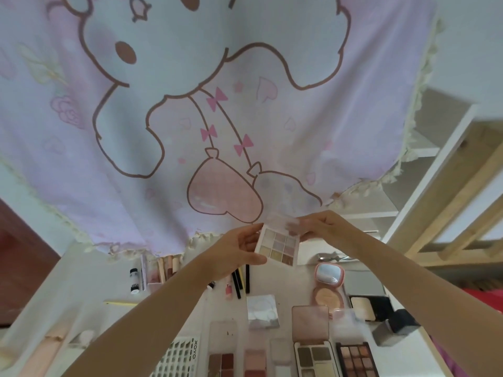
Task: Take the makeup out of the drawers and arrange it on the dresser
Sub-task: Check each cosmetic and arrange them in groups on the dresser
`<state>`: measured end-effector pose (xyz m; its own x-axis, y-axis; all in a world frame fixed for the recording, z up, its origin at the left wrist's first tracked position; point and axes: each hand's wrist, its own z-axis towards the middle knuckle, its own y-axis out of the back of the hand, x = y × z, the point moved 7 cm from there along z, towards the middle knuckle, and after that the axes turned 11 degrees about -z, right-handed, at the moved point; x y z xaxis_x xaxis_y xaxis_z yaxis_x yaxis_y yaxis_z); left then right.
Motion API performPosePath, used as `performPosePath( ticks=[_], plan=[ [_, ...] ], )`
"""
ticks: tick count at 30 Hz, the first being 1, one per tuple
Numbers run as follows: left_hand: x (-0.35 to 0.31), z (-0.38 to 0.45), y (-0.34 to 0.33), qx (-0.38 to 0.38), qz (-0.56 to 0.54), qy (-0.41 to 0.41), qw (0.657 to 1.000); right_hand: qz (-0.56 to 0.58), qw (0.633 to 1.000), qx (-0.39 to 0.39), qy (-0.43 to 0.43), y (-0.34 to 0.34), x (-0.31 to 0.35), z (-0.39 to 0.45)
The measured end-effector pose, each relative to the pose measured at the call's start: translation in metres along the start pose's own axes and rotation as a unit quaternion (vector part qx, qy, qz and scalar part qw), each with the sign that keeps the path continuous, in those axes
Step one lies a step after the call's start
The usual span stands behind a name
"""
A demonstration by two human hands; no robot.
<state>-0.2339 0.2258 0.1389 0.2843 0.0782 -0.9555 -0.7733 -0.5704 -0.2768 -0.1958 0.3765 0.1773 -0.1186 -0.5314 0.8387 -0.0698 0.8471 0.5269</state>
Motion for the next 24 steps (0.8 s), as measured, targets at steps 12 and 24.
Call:
performPosePath(
  ticks=[12,24],
  plan=[
    [0.031,0.002,0.014,-0.080,0.128,0.046,0.987,-0.066,0.990,-0.127,0.014,0.018,-0.019,0.020],
    [0.116,0.033,0.018,-0.095,0.339,0.137,0.926,-0.584,0.809,0.030,0.062,-0.040,-0.062,0.053]
  ],
)
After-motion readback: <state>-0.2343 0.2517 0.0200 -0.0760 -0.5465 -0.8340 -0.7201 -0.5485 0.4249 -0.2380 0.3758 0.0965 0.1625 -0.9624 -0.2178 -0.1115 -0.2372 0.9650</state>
